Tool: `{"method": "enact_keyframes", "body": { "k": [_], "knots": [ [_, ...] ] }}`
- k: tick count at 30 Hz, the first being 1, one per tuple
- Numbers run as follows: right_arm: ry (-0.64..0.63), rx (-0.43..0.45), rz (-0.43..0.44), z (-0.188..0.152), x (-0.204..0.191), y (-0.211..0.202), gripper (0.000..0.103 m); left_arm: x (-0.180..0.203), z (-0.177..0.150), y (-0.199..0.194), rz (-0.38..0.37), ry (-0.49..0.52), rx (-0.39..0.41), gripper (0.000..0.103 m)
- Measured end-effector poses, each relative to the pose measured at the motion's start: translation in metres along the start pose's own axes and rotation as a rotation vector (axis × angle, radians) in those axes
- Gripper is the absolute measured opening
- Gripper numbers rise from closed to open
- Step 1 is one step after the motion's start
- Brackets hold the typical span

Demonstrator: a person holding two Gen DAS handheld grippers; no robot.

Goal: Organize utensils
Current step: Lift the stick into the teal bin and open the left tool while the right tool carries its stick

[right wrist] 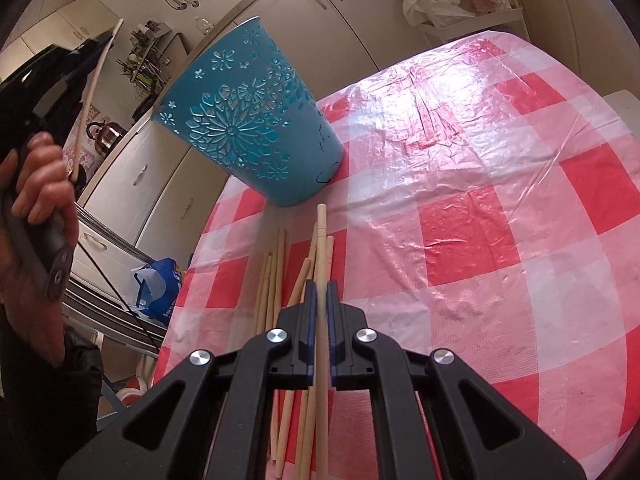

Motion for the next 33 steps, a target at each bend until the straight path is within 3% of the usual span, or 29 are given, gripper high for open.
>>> {"method": "enact_keyframes", "body": {
  "k": [4, 9, 13, 24, 27, 29, 33],
  "knots": [
    [0.007, -0.01, 0.016, -0.002, 0.001, 0.004, 0.006, -0.008, 0.01, 0.025, 0.028, -0.047, 0.069, 0.005],
    [0.027, -0.024, 0.029, -0.004, 0.005, 0.01, 0.006, -0.016, 0.013, 0.049, 0.086, -0.034, 0.123, 0.005],
    [0.047, -0.036, 0.031, -0.006, 0.012, 0.015, 0.006, -0.025, 0.004, 0.067, 0.108, -0.019, 0.076, 0.005],
    [0.042, -0.003, 0.028, 0.003, 0.01, 0.004, 0.006, -0.031, -0.024, 0.06, 0.124, 0.012, -0.025, 0.005],
    [0.02, 0.046, 0.032, 0.018, 0.0, -0.011, 0.006, -0.036, -0.034, 0.049, 0.143, 0.002, -0.058, 0.016],
    [-0.007, 0.093, 0.041, 0.031, -0.011, -0.025, 0.006, -0.046, -0.04, 0.037, 0.165, -0.027, -0.07, 0.036],
    [-0.07, 0.202, 0.079, 0.067, -0.042, -0.053, 0.006, -0.061, -0.052, 0.007, 0.204, -0.058, -0.075, 0.049]
  ]
}}
Point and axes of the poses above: each gripper's, at about its wrist camera, not at the fingertips, and y roughly the way its jaws point, x to its right, z to its top, the point moved 5 cm from there along y, roughly the way its jaws point, and after that the axes turned 1 degree about -z, right-handed, at the moved point
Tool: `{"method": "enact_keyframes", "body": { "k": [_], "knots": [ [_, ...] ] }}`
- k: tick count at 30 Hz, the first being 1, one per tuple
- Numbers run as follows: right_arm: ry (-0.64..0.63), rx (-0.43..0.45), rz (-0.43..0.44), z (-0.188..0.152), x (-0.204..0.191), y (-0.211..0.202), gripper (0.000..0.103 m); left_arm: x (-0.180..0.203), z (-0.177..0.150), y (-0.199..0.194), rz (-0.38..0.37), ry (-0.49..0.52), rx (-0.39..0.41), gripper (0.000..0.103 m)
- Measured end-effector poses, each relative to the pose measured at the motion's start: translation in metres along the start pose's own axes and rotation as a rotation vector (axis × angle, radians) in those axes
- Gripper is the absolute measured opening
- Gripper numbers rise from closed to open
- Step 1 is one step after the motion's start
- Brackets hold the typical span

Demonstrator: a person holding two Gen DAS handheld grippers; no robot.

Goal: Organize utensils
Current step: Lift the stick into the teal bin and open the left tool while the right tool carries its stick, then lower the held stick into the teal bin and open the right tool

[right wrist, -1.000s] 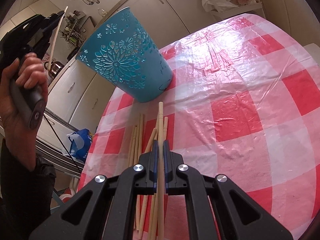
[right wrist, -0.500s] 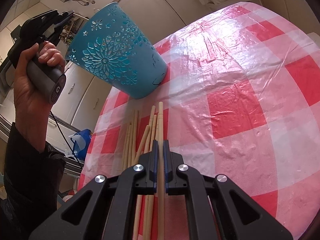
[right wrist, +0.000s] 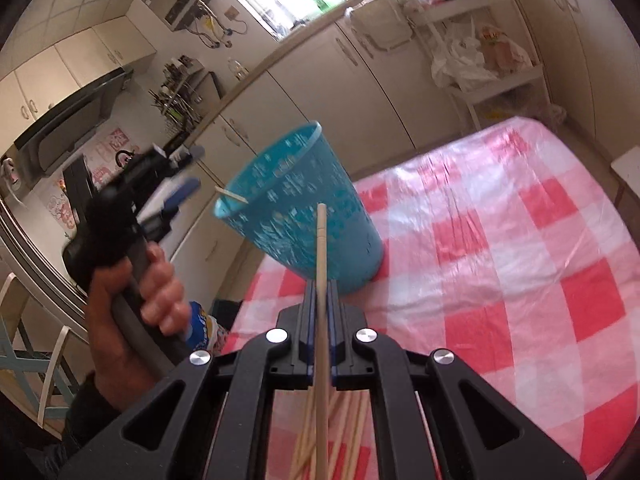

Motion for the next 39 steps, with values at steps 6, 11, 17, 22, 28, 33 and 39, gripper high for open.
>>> {"method": "enact_keyframes", "body": {
  "k": [6, 11, 17, 22, 28, 33, 39],
  "knots": [
    [-0.085, 0.15, 0.041, 0.074, -0.049, 0.004, 0.006, -0.028, -0.024, -0.038, 0.046, -0.029, -0.01, 0.061],
    [-0.127, 0.286, 0.023, 0.139, -0.087, 0.033, 0.006, -0.046, -0.047, -0.053, 0.059, -0.069, -0.054, 0.065],
    [-0.162, 0.278, -0.116, 0.171, -0.093, 0.095, 0.006, -0.048, -0.071, -0.058, 0.057, -0.057, -0.096, 0.065],
    [-0.182, 0.162, -0.193, 0.152, -0.077, 0.12, 0.006, -0.043, -0.083, -0.067, 0.069, -0.012, -0.106, 0.067],
    [-0.201, 0.084, -0.213, 0.134, -0.068, 0.124, 0.023, -0.036, -0.091, -0.074, 0.121, 0.038, -0.13, 0.067],
    [-0.183, 0.121, -0.202, 0.131, -0.066, 0.093, 0.035, -0.025, -0.095, -0.086, 0.16, 0.098, -0.132, 0.07],
    [-0.137, 0.189, -0.194, 0.101, -0.057, 0.025, 0.054, -0.015, -0.101, -0.097, 0.192, 0.156, -0.142, 0.074]
  ]
}}
Point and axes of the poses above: each gripper's, at about its wrist camera, not at the fingertips, and y roughly the way its jaws point, x to its right, z to its top, the point moved 5 cm from there along y, roughly the way its jaws point, and after that the axes turned 1 degree about -z, right-handed, at the moved point
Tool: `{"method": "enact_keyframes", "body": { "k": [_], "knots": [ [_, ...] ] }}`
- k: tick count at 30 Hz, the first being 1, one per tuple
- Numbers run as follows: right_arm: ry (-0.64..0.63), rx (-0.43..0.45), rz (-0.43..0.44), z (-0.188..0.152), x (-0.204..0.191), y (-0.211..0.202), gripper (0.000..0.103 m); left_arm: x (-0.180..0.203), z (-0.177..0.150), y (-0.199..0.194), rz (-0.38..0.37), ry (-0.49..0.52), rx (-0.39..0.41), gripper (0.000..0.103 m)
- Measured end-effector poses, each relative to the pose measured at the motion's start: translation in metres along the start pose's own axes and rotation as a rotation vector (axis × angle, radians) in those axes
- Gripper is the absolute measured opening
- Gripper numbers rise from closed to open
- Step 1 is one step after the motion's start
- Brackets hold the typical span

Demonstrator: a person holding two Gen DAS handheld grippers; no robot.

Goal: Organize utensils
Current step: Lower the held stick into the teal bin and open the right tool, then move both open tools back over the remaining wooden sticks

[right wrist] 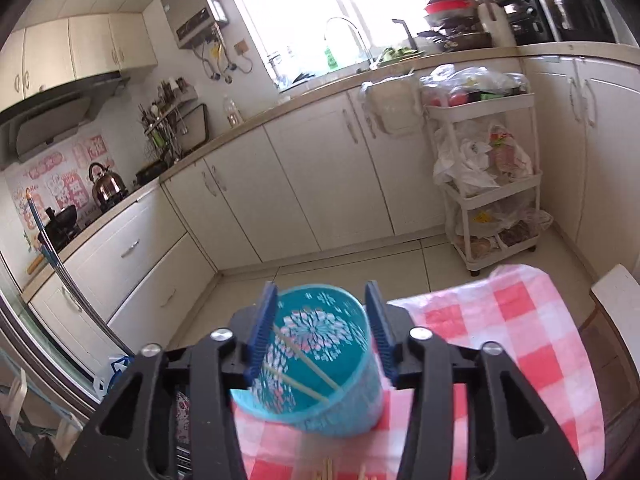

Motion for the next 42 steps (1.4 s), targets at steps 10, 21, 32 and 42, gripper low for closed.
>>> {"method": "enact_keyframes", "body": {
  "k": [10, 21, 32, 42],
  "knots": [
    [-0.023, -0.115, -0.065, -0.105, 0.02, -0.063, 0.056, 0.012, -0.011, -0.019, 0.01, 0.048, -0.014, 0.076],
    [-0.054, -0.297, -0.109, -0.181, 0.04, -0.051, 0.034, 0.004, -0.039, -0.022, 0.029, 0.073, -0.09, 0.08],
    [-0.127, -0.399, -0.128, -0.213, 0.039, -0.011, 0.025, 0.013, -0.075, 0.007, 0.025, 0.155, -0.201, 0.079],
    [-0.205, -0.43, -0.14, -0.211, 0.041, -0.005, 0.02, 0.05, -0.091, 0.027, -0.034, 0.244, -0.253, 0.079]
  ]
}}
Point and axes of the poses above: each gripper's, at about its wrist camera, not at the fingertips, and y roughly the way its jaws point, x to its right, z to its top, the point moved 5 cm from there along y, roughly the way its jaws point, and after that the axes turned 1 degree about -z, right-handed, at the moved point
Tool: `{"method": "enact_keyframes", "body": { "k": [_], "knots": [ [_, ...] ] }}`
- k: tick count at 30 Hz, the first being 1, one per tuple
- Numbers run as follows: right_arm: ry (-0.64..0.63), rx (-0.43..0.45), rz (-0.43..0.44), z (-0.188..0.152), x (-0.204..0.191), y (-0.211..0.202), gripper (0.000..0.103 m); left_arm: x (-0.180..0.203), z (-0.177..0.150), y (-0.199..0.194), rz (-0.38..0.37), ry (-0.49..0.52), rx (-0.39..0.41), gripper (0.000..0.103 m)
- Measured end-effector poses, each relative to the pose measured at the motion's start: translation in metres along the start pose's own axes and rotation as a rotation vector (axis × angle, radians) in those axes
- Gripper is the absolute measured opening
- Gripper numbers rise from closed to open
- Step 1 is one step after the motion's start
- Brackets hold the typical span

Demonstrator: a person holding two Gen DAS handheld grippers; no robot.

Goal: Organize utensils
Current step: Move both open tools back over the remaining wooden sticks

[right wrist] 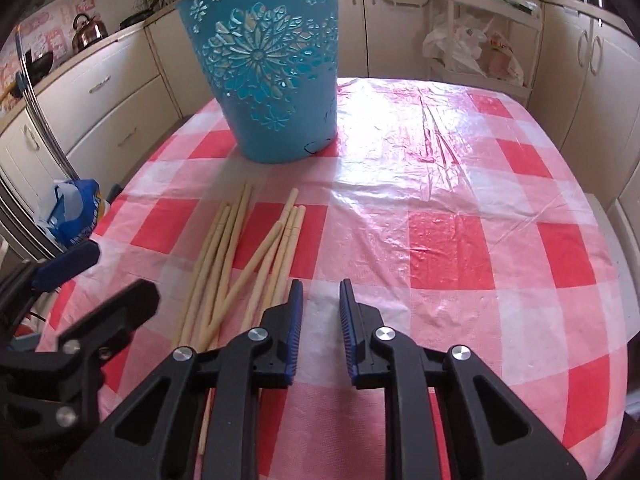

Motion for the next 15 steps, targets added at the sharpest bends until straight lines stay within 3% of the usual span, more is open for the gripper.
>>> {"method": "enact_keyframes", "body": {
  "k": [6, 9, 10, 12, 13, 15],
  "knots": [
    [0.112, 0.039, 0.055, -0.001, 0.029, -0.02, 0.02, 0.024, 0.001, 0.02, -0.008, 0.106, -0.037, 0.076],
    [0.132, 0.04, 0.062, -0.002, 0.036, -0.024, 0.02, 0.033, -0.002, 0.031, -0.021, 0.149, -0.067, 0.05],
    [0.135, 0.037, 0.065, -0.003, 0.037, -0.023, 0.02, 0.034, -0.003, 0.034, -0.03, 0.152, -0.077, 0.028],
    [0.142, 0.031, 0.073, -0.003, 0.036, -0.022, 0.02, 0.034, -0.002, 0.034, -0.049, 0.138, -0.07, 0.019],
    [0.144, 0.028, 0.078, -0.004, 0.035, -0.021, 0.02, 0.032, -0.002, 0.033, -0.064, 0.127, -0.063, 0.009],
    [0.135, 0.021, 0.085, -0.004, 0.031, -0.019, 0.02, 0.022, -0.001, 0.032, -0.111, 0.05, -0.072, 0.006]
  ]
}}
Point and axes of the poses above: each gripper's, at about its wrist camera, not at the fingertips, and y roughly the way its jaws point, x to its right, z to its top, the point moved 5 cm from there along y, roughly the way its jaws point, and after that the axes turned 1 degree about -z, right-handed, at the moved point
